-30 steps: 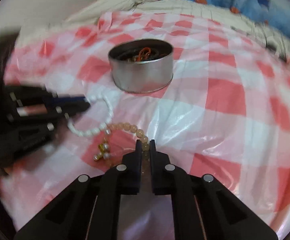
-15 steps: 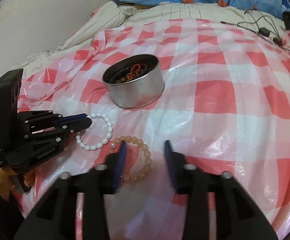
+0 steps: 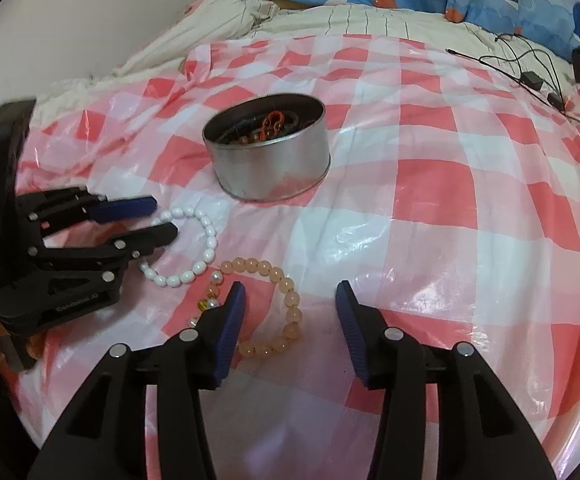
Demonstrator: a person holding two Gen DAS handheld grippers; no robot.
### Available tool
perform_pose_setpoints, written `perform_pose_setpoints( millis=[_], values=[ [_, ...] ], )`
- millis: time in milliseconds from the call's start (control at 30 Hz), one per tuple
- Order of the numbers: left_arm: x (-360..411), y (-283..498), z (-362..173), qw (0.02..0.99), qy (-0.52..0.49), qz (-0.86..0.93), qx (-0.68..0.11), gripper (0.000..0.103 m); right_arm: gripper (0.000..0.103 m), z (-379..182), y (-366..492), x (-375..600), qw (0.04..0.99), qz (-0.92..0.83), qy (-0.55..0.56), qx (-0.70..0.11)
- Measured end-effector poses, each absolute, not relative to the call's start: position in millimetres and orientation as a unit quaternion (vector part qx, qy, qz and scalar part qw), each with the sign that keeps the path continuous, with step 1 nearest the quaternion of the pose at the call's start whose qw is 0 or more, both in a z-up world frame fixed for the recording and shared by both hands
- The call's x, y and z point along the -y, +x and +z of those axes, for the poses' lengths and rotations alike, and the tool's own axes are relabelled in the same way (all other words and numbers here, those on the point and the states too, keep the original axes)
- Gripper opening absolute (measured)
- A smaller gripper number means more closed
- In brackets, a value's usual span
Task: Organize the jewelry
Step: 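Grasp the pink bead bracelet with gold charm with the right gripper while the left holds the white bracelet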
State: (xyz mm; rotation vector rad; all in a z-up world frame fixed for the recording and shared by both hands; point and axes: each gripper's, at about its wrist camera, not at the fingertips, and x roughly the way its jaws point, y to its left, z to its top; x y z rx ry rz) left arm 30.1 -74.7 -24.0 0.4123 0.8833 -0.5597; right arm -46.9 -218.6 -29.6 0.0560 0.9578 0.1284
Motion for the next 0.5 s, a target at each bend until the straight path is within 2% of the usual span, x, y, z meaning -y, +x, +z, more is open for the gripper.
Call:
perform_pose_setpoints(
  millis=[33,100,167,233,333,500],
  values=[
    [76.2,28.8,-25.7,0.845,0.203,-0.265,-0.418,0.035,0.047,-31.7,-47.0,212.5,0.885,0.056,0.002,-0.463],
    [79.1,26.8,-27.1,0.842,0.214,-0.269,-0.415,0.025,0.038,-32.7,-47.7,205.9,0.883,0.064,-0.014,-0.465],
    [82.4,23.5,-27.0,0.838,0.219,-0.278,-0.415,0.007,0.018,-32.9,-48.8,209.1,0.881,0.073,0.001,-0.468],
    [82.0,22.8,-25.7,0.837,0.214,-0.283,-0.416,0.007,0.009,-32.2,-48.5,218.7,0.879,0.087,0.041,-0.468],
    [74.1,27.0,-19.5,0.839,0.174,-0.295,-0.422,0.006,0.008,-27.8,-49.0,232.1,0.876,0.108,0.101,-0.459],
    [72.2,30.6,-20.2,0.839,0.166,-0.294,-0.427,0.007,0.009,-22.1,-48.7,227.5,0.88,0.104,0.093,-0.454]
  ],
)
